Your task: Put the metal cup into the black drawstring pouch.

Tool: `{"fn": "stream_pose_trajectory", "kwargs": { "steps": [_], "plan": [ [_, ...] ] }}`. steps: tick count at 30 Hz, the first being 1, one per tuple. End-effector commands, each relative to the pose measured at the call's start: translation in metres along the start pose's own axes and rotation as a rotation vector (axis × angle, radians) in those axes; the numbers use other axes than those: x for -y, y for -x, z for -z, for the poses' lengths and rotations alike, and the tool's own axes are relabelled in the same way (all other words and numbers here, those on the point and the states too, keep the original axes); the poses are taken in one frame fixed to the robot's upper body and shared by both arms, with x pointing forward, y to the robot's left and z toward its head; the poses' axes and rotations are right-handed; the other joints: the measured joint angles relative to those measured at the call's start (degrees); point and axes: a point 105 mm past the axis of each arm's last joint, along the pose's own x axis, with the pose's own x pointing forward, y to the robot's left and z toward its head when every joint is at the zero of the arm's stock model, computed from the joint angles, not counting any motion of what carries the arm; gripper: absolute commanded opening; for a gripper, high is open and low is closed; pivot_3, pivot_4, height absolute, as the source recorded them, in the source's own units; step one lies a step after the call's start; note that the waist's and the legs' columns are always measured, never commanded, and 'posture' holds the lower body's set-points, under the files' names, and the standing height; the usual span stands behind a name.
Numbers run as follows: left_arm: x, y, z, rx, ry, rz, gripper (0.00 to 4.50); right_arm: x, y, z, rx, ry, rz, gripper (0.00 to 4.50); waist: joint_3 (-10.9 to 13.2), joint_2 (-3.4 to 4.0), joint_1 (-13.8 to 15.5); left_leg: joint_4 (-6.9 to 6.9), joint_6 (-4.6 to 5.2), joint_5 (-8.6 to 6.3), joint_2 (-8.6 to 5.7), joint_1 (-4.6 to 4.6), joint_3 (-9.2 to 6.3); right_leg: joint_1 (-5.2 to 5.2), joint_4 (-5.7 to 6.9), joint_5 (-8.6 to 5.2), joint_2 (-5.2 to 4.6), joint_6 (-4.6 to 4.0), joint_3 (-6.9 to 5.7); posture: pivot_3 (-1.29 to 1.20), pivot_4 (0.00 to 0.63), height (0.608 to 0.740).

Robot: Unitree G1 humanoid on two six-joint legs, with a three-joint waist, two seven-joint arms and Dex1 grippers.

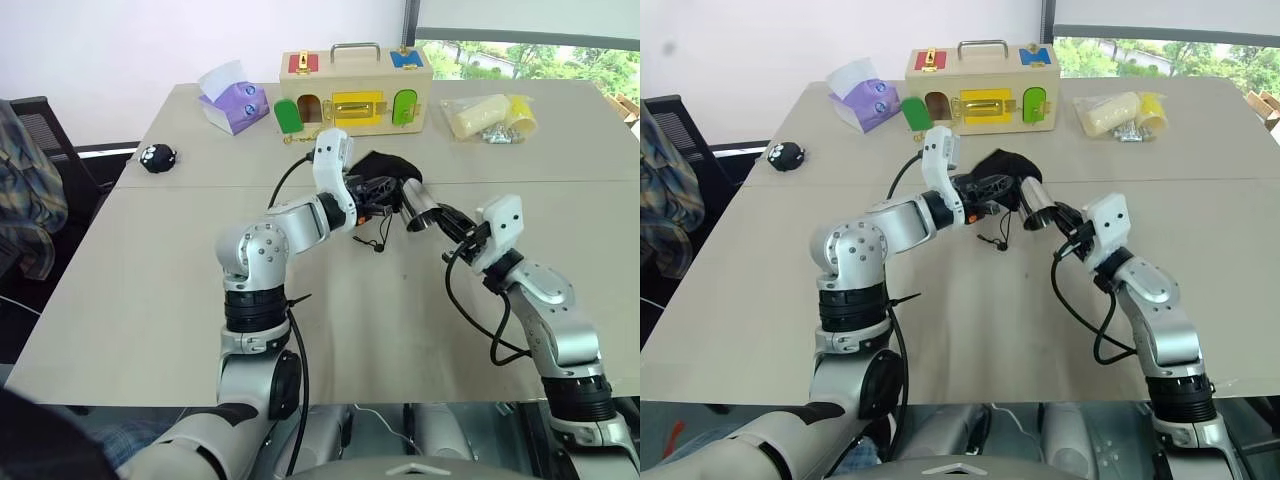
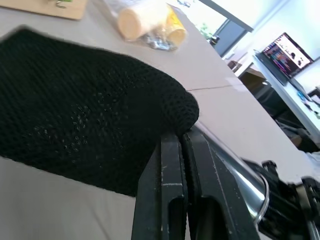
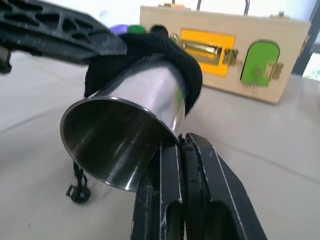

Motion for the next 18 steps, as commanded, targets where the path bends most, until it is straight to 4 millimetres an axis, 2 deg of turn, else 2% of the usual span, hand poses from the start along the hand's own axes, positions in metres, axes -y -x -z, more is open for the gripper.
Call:
{"fn": "stream_pose_trajectory", "kwargs": {
  "steps": [1,6,14,18],
  "plan": [
    [0.014,0.003,-0.003,0.021,-0.027,0.058,0.0,-0.009,-0.009,-0.016,0.052,0.021,-0.022,0.06,0.0,0.0,0.0,0.0,0.0,0.0,0.0,0.0,0.0,0.0,0.0,0.0,0.0,0.0,0.0,0.0,0.15,0.71],
    [0.021,0.002,0.005,0.008,-0.024,0.097,0.0,0.0,-0.026,-0.012,0.007,-0.053,0.084,0.06,0.0,0.0,0.0,0.02,0.0,0.0,0.0,0.0,0.01,0.0,0.02,0.01,0.0,-0.02,0.01,0.0,0.15,0.71],
    [0.031,0.002,0.011,0.01,0.005,0.138,0.0,-0.001,-0.045,-0.008,-0.103,-0.185,0.147,0.06,0.0,0.01,-0.1,0.0,0.0,0.0,0.0,-0.02,-0.01,-0.02,0.0,0.01,0.0,-0.03,0.0,0.0,0.15,0.71],
    [0.034,0.001,0.013,0.012,0.017,0.143,0.0,-0.001,-0.068,-0.016,-0.095,-0.36,0.232,0.06,0.0,0.01,-0.6,0.01,0.0,0.0,0.0,-0.02,-0.01,-0.03,0.02,0.03,0.01,-0.05,0.01,0.0,0.15,0.71]
  ]
}}
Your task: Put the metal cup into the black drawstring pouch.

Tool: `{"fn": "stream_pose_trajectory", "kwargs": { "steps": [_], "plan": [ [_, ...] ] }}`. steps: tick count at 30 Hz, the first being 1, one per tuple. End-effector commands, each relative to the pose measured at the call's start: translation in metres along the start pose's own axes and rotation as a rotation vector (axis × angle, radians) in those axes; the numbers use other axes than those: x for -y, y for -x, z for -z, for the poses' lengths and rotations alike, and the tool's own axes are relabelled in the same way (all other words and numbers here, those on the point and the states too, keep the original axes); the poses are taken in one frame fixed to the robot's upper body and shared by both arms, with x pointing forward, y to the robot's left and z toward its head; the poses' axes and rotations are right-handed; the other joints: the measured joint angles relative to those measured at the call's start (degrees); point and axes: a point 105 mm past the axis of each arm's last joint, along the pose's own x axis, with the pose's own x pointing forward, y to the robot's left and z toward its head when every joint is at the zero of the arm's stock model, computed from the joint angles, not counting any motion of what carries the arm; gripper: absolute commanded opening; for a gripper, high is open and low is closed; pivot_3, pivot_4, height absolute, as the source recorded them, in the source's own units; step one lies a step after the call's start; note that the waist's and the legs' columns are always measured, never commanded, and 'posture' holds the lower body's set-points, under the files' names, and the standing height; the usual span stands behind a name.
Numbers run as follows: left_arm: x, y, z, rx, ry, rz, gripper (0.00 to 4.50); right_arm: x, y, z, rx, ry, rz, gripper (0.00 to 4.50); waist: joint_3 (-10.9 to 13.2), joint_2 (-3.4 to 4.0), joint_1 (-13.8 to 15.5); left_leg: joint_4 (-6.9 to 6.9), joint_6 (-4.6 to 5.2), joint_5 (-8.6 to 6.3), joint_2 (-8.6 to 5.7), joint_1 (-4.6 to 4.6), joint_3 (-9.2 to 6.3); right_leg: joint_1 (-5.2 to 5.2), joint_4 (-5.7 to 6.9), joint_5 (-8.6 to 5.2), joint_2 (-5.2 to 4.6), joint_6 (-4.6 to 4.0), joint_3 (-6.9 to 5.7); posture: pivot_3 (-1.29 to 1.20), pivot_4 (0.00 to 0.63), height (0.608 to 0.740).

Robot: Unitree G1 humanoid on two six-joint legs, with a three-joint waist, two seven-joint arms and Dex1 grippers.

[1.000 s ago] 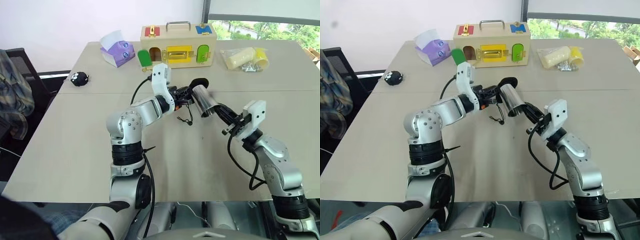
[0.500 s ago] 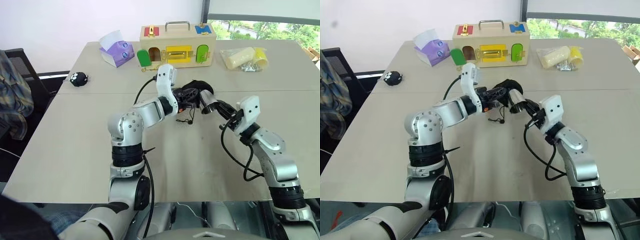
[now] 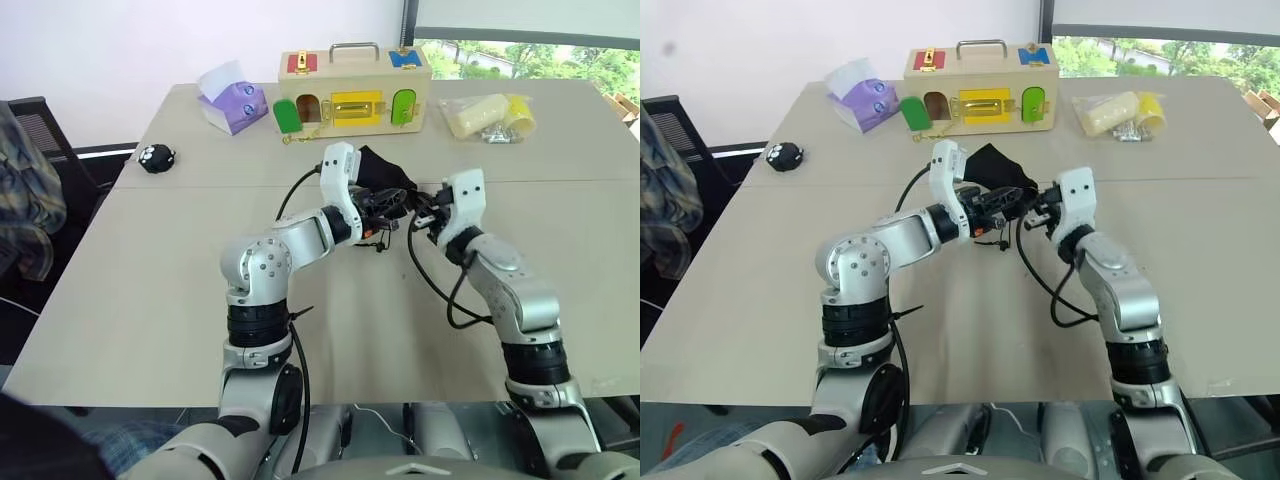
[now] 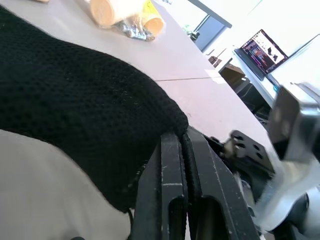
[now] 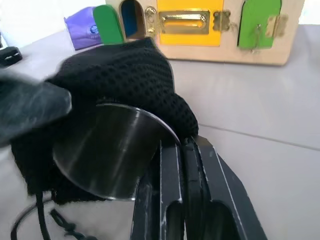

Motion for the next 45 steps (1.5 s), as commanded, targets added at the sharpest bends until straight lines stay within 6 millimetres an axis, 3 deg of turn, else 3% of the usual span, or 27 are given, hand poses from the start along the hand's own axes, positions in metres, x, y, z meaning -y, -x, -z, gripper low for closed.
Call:
{"fn": "stream_pose_trajectory", "kwargs": {
  "steps": [1,8,9,15,21,25,30,36,45],
  "plan": [
    [0.019,0.0,-0.005,0.032,-0.02,0.067,0.0,-0.008,-0.013,-0.027,0.067,-0.179,0.035,0.06,0.0,0.0,-0.5,0.0,0.0,0.0,0.0,0.0,0.0,0.0,0.0,0.0,0.0,-0.01,0.0,0.0,0.15,0.71],
    [0.006,0.002,-0.012,0.063,-0.016,0.002,0.0,-0.018,-0.008,-0.041,0.098,-0.313,-0.047,0.06,0.0,0.02,-0.9,-0.01,0.0,0.0,-0.01,-0.13,-0.02,-0.11,-0.03,0.0,-0.01,-0.01,-0.02,0.0,0.15,0.71],
    [0.002,0.002,-0.016,0.076,-0.011,-0.016,0.0,-0.02,-0.004,-0.042,0.096,-0.303,-0.071,0.68,0.0,0.02,-0.9,0.06,0.0,0.0,-0.01,-0.35,-0.01,-0.34,0.04,0.01,0.0,-0.01,0.0,0.0,0.15,0.71],
    [-0.035,0.004,-0.047,0.21,0.101,-0.17,0.0,-0.016,0.027,-0.036,0.084,-0.166,-0.168,3.34,0.0,0.02,-0.9,0.13,0.0,0.01,-0.01,-0.61,0.01,-0.62,0.15,0.02,-0.01,-0.02,0.02,0.0,0.15,0.71],
    [-0.043,0.003,-0.06,0.269,0.266,-0.173,0.0,-0.002,0.053,-0.015,0.043,-0.069,-0.215,3.34,0.0,0.01,-0.9,0.14,0.0,0.01,-0.02,-0.63,0.04,-0.64,0.14,0.02,-0.03,0.0,0.07,0.0,0.15,0.71],
    [-0.043,0.002,-0.061,0.269,0.32,-0.161,0.0,-0.012,0.053,0.002,-0.011,0.026,-0.269,3.34,0.0,0.0,-1.0,0.16,0.0,0.01,-0.02,-0.63,0.08,-0.7,0.23,0.02,-0.04,0.0,0.15,0.0,0.15,0.71],
    [-0.045,0.001,-0.06,0.27,0.361,-0.165,0.0,-0.031,0.029,0.037,-0.077,0.141,-0.299,3.34,0.0,-0.03,-0.9,0.18,-0.03,0.01,-0.01,-0.56,0.15,-0.73,0.39,0.02,-0.06,0.0,0.26,0.0,0.15,0.71],
    [-0.053,0.003,-0.063,0.281,0.408,-0.185,0.0,-0.038,-0.012,0.055,-0.073,0.064,-0.188,3.34,0.0,-0.05,-0.9,0.35,-0.06,0.04,-0.03,-0.58,0.18,-0.79,0.58,0.03,0.01,-0.01,0.29,0.0,0.15,0.71],
    [-0.06,0.008,-0.066,0.297,0.427,-0.211,0.0,-0.072,-0.048,0.059,-0.038,-0.134,-0.186,3.34,0.0,-0.08,-1.8,0.39,-0.08,0.05,-0.04,-0.56,0.15,-0.79,0.67,0.03,0.02,-0.02,0.29,0.0,0.15,0.71]
  ]
}}
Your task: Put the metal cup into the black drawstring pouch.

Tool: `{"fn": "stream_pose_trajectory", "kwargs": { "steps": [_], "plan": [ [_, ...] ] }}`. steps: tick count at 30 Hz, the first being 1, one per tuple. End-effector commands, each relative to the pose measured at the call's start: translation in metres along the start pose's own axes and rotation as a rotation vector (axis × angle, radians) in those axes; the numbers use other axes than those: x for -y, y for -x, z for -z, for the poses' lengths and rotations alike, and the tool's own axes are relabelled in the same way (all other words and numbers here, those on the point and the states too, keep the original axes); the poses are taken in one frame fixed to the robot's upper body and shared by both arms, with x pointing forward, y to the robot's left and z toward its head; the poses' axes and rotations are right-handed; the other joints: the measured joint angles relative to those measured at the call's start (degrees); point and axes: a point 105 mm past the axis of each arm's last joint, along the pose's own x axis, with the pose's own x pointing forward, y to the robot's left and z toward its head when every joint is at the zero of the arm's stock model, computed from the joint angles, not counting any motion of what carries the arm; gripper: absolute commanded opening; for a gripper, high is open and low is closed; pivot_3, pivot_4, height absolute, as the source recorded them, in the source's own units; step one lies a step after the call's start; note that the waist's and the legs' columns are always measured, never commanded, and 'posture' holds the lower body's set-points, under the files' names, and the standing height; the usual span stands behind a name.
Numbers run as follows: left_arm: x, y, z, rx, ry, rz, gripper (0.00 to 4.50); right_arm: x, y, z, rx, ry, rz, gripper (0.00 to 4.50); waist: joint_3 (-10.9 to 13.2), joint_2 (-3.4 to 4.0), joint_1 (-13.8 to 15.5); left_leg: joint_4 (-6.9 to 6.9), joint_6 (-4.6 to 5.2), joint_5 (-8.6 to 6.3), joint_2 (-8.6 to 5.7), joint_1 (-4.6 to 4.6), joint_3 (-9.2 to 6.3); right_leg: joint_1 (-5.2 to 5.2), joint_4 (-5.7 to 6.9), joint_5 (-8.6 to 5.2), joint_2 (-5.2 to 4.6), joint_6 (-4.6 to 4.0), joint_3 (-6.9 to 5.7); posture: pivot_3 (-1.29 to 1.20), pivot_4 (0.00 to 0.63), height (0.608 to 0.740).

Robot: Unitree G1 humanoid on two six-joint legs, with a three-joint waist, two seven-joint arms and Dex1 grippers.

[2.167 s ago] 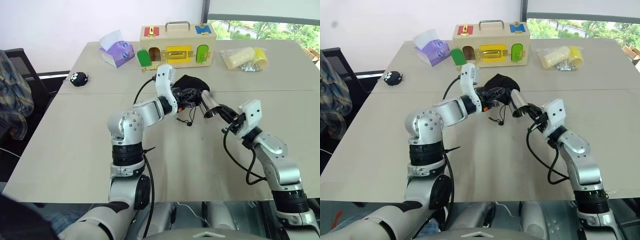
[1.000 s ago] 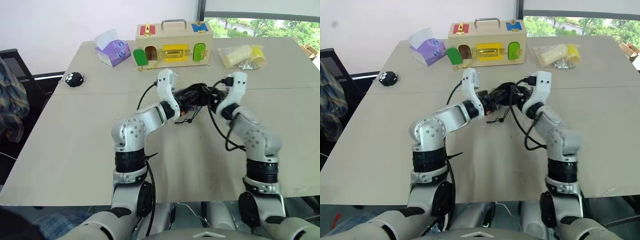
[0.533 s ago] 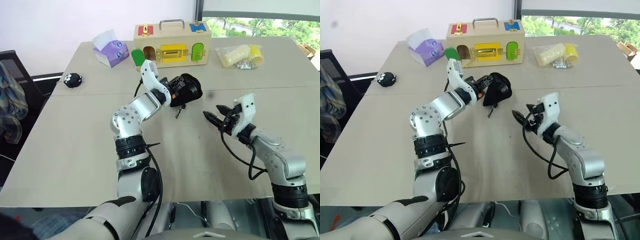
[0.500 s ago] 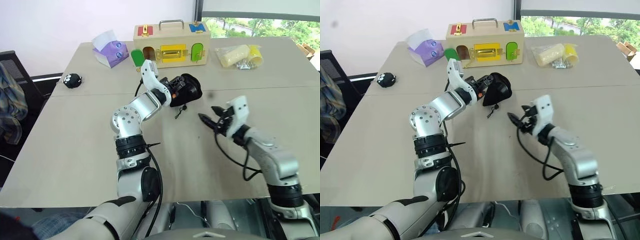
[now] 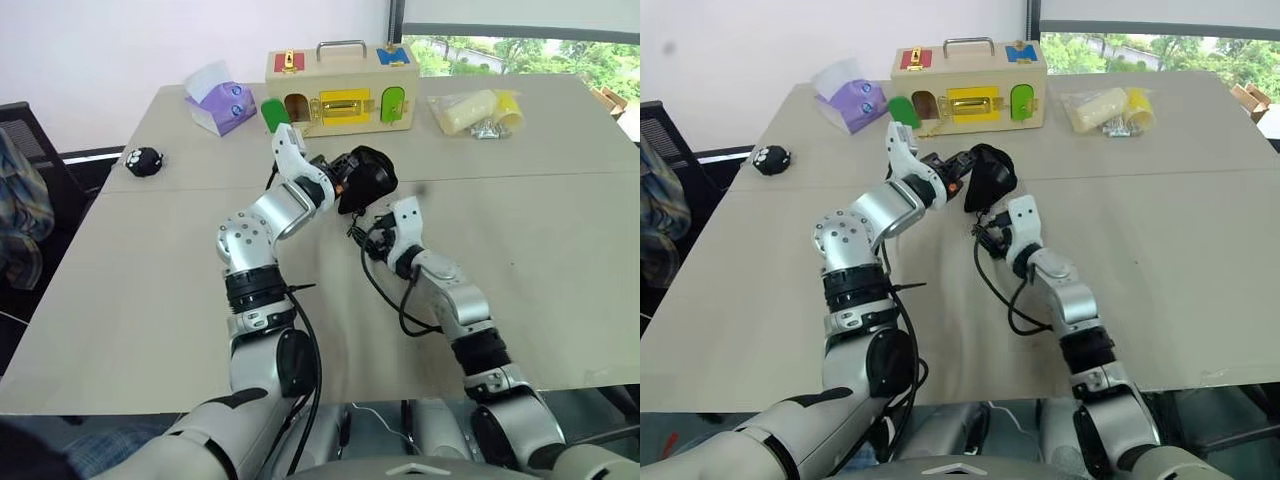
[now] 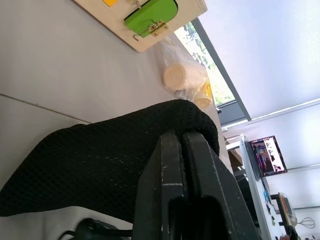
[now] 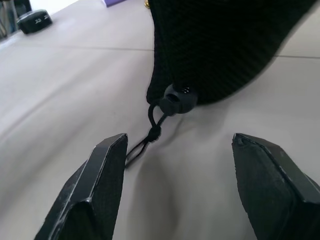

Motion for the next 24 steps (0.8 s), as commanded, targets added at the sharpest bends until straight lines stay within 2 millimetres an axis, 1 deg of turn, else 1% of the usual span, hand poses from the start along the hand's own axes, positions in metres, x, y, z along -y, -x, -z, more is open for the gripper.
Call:
{"fn": "stream_pose_trajectory", "kwargs": {
  "steps": [1,6,9,10,11,14,15,16,17,22,24],
  "plan": [
    [0.012,0.001,-0.01,0.035,-0.004,0.04,0.0,-0.01,-0.012,-0.007,0.049,-0.052,-0.008,3.34,0.0,0.0,-0.3,0.0,-0.01,0.0,0.0,0.0,-0.01,0.0,0.02,0.0,0.0,0.0,0.0,0.0,0.15,0.71],
    [0.007,0.003,-0.016,0.063,0.018,0.031,0.0,-0.022,-0.022,0.005,0.016,-0.026,-0.03,3.34,0.0,-0.04,-0.9,0.05,-0.02,0.01,0.0,0.06,0.02,0.0,0.15,0.0,0.01,0.0,0.05,0.0,0.15,0.71],
    [0.002,0.004,-0.016,0.063,0.011,0.017,0.0,-0.021,-0.023,0.012,-0.007,0.021,-0.01,3.34,0.0,-0.04,-0.9,0.07,-0.13,0.07,0.01,0.08,0.01,0.0,0.2,0.05,0.05,-0.09,0.06,0.0,0.15,0.71],
    [0.001,0.004,-0.017,0.064,0.011,0.014,0.0,-0.021,-0.023,0.013,-0.006,0.026,-0.006,2.8,0.0,-0.04,-0.9,0.07,-0.19,0.11,0.02,0.1,0.0,0.0,0.23,0.08,0.07,-0.13,0.06,0.0,0.15,0.71],
    [0.001,0.004,-0.017,0.066,0.011,0.012,0.0,-0.021,-0.022,0.013,-0.002,0.026,-0.003,2.53,0.0,-0.05,-0.9,0.07,-0.22,0.13,0.02,0.1,-0.02,0.0,0.25,0.09,0.08,-0.15,0.05,0.0,0.15,0.71],
    [-0.001,0.004,-0.017,0.068,0.013,0.006,0.0,-0.019,-0.019,0.008,0.015,0.049,0.003,1.16,0.0,-0.06,-0.8,0.08,-0.27,0.16,0.03,0.1,-0.06,0.0,0.28,0.12,0.1,-0.19,0.02,0.0,0.15,0.71],
    [-0.002,0.004,-0.016,0.068,0.016,0.003,0.0,-0.018,-0.018,0.007,0.019,0.055,0.004,0.46,0.0,-0.06,-0.8,0.09,-0.27,0.16,0.03,0.1,-0.06,0.0,0.27,0.12,0.1,-0.19,0.02,0.0,0.15,0.71],
    [-0.003,0.004,-0.016,0.067,0.02,0.0,0.0,-0.017,-0.016,0.006,0.021,0.061,0.007,0.31,0.0,-0.06,-0.8,0.09,-0.27,0.16,0.03,0.09,-0.06,0.0,0.27,0.12,0.1,-0.19,0.02,0.0,0.15,0.71],
    [-0.005,0.003,-0.015,0.066,0.022,-0.004,0.0,-0.014,-0.014,0.004,0.028,0.066,0.018,0.03,0.0,-0.06,-0.8,0.09,-0.27,0.16,0.03,0.07,-0.07,-0.01,0.26,0.12,0.1,-0.19,0.02,0.0,0.15,0.71],
    [-0.008,0.003,-0.013,0.067,0.027,-0.012,0.0,0.004,-0.002,-0.009,0.066,0.13,0.076,0.03,0.0,-0.06,-0.7,0.08,-0.27,0.16,0.03,0.03,-0.12,-0.03,0.21,0.12,0.09,-0.19,-0.02,0.0,0.15,0.71],
    [-0.01,0.003,-0.014,0.07,0.028,-0.017,0.0,0.02,0.006,-0.022,0.094,0.219,0.131,0.03,0.0,-0.06,-0.5,0.09,-0.27,0.16,0.03,0.03,-0.13,-0.02,0.21,0.12,0.09,-0.19,-0.03,0.0,0.15,0.71]
  ]
}}
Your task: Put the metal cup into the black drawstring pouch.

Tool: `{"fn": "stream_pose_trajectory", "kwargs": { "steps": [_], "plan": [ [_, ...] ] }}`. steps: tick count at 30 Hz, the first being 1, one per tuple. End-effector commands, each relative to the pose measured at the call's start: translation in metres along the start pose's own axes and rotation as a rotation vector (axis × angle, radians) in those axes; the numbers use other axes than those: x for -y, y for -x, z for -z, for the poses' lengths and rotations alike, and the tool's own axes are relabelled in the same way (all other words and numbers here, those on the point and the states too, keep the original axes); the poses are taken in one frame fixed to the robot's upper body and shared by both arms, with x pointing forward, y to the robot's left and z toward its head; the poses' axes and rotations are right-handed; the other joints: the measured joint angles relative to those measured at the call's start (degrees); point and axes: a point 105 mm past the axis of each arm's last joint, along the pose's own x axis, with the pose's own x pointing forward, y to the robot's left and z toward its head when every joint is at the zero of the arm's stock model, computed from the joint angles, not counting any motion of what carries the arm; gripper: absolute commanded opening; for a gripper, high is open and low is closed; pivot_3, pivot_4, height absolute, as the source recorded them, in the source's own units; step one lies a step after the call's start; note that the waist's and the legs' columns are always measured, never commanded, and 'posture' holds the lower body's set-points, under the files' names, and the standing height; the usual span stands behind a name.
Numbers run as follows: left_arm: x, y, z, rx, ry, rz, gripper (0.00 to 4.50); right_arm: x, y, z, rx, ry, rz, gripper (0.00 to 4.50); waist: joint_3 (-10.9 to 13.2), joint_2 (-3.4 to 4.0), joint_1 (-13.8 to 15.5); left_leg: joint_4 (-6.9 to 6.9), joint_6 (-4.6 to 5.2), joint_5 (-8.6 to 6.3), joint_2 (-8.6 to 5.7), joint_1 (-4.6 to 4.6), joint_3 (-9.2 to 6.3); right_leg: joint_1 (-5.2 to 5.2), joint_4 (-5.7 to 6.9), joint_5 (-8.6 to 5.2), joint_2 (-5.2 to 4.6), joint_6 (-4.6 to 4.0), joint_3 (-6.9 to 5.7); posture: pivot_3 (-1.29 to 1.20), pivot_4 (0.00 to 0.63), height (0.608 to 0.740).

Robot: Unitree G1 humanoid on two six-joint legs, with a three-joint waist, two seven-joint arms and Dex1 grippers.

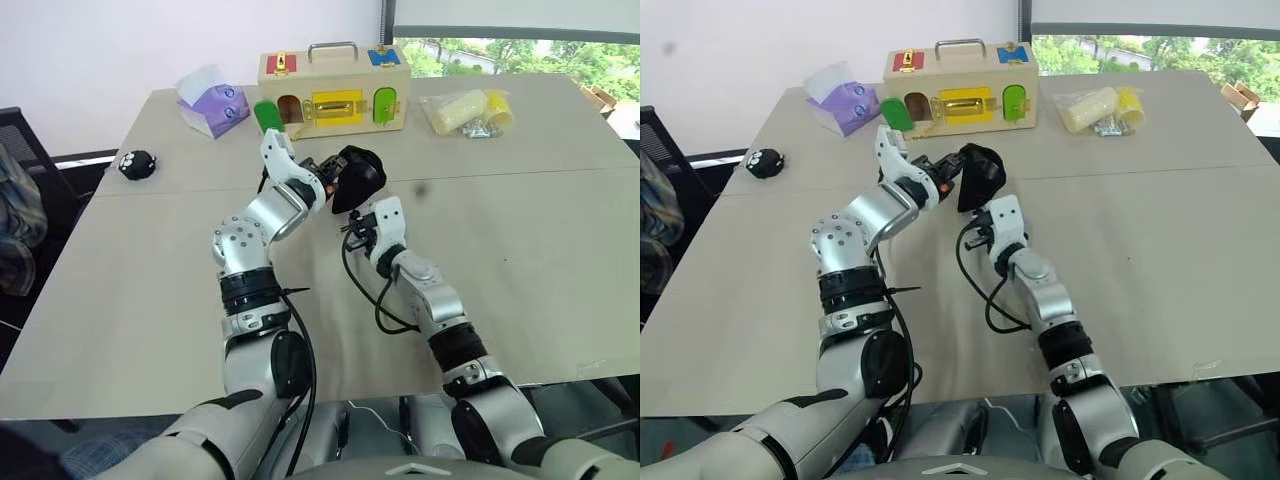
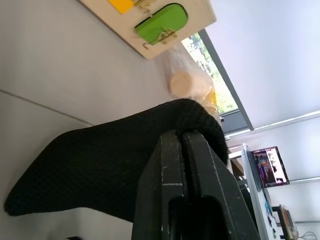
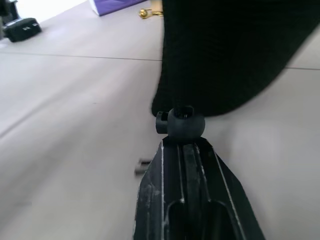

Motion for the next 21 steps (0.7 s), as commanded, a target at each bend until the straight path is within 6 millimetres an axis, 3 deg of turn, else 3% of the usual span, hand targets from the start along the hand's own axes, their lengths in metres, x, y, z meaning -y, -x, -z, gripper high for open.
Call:
{"fn": "stream_pose_trajectory", "kwargs": {
  "steps": [1,5,8,13,16,18,21],
  "plan": [
    [0.006,0.001,-0.006,0.022,-0.002,0.029,0.0,0.031,0.013,-0.035,0.108,0.218,0.106,0.03,0.0,0.0,0.2,0.01,0.0,0.0,0.0,-0.01,-0.01,0.0,0.0,0.0,0.0,0.0,-0.01,0.0,0.15,0.71],
    [0.001,0.003,-0.004,0.008,-0.027,0.009,0.0,0.071,0.039,-0.095,0.273,0.556,0.276,0.03,0.0,-0.01,0.3,0.09,0.0,0.0,-0.07,-0.09,-0.02,-0.03,-0.01,0.0,-0.04,0.01,-0.04,0.0,0.15,0.71],
    [0.002,0.004,-0.002,0.02,-0.041,0.029,0.0,0.085,0.058,-0.14,0.386,0.714,0.353,0.03,0.0,0.0,-0.1,0.08,0.0,0.0,-0.03,-0.06,-0.03,-0.09,0.03,0.0,-0.04,0.01,0.07,0.0,0.15,0.71],
    [0.018,0.01,0.005,0.03,-0.1,0.117,0.0,0.082,0.073,-0.196,0.526,0.826,0.368,0.03,0.0,-0.02,-0.1,0.05,-0.01,0.0,0.01,-0.06,-0.01,-0.12,0.04,0.0,-0.03,0.01,0.1,0.0,0.15,0.71],
    [0.038,0.019,0.007,0.048,-0.105,0.249,0.0,0.074,0.075,-0.216,0.576,0.876,0.341,0.03,0.0,-0.03,0.1,0.05,0.0,0.0,0.0,-0.08,0.03,-0.11,-0.02,0.0,-0.02,0.01,0.12,0.0,0.15,0.71],
    [0.055,0.03,0.006,0.061,-0.109,0.368,0.55,0.064,0.075,-0.227,0.606,0.885,0.303,0.0,0.0,-0.04,0.2,0.05,0.0,0.0,-0.01,-0.09,0.02,-0.11,-0.04,0.0,-0.01,0.01,0.1,0.0,0.15,0.71],
    [0.066,0.036,0.012,0.049,-0.341,0.401,1.7,0.047,0.074,-0.233,0.635,0.909,0.214,0.0,0.0,-0.04,0.1,0.05,0.0,0.0,0.01,-0.11,-0.01,-0.13,-0.03,0.0,-0.03,0.0,0.08,0.0,0.15,0.71]
  ]
}}
